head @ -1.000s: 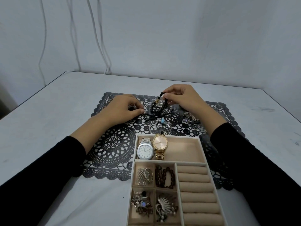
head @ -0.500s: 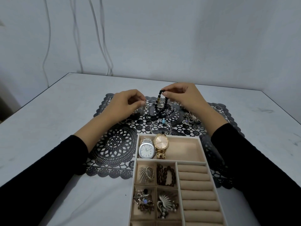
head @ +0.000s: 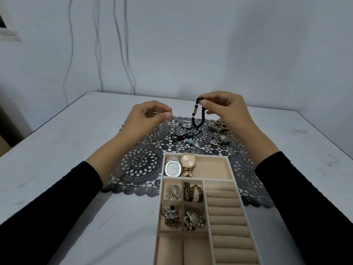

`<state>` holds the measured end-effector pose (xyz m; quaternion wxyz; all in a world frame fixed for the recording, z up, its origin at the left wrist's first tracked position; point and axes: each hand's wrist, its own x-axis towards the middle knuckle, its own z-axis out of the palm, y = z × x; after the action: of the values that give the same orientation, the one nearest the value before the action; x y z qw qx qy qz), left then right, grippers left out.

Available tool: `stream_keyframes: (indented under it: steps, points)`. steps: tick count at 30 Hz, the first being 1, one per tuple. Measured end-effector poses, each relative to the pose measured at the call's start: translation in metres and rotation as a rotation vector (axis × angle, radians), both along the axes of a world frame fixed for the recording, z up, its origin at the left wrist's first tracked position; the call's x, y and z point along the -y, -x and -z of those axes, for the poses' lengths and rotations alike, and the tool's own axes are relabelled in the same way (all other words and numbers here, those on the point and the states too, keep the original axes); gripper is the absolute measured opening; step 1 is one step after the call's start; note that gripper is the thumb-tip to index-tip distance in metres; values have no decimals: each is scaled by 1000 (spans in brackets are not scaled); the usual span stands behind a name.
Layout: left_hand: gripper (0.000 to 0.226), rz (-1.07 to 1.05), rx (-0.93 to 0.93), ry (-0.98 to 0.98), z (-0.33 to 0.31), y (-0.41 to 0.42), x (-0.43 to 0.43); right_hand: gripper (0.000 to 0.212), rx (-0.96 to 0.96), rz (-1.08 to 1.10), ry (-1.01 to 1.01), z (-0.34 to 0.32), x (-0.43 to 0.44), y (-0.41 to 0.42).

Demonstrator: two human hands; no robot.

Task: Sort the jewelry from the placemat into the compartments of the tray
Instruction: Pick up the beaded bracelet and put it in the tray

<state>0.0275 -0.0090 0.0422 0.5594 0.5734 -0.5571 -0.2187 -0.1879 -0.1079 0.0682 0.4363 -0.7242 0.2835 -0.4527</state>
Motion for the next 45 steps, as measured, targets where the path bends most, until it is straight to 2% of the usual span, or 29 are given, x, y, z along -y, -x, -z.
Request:
stream_keyframes:
  steps: [19,27,33,36,45]
  points:
    - [14,144,-28,45,3,47,-110,13,61,-216,47,-12,-107,50]
    - [15,178,-55,35,19,59,-146,13,66,-381,17,-7,-142,65]
    - [12,179,-65,60,27,62,-156,20,76,-507,-47,1,-157,70]
    - [12,179,-68,59,31,64,-158,14,45,-576,-58,8,-163,70]
    - [12,173,-48,56,34,65,-157,17,-167,-645,-69,21,-173,70]
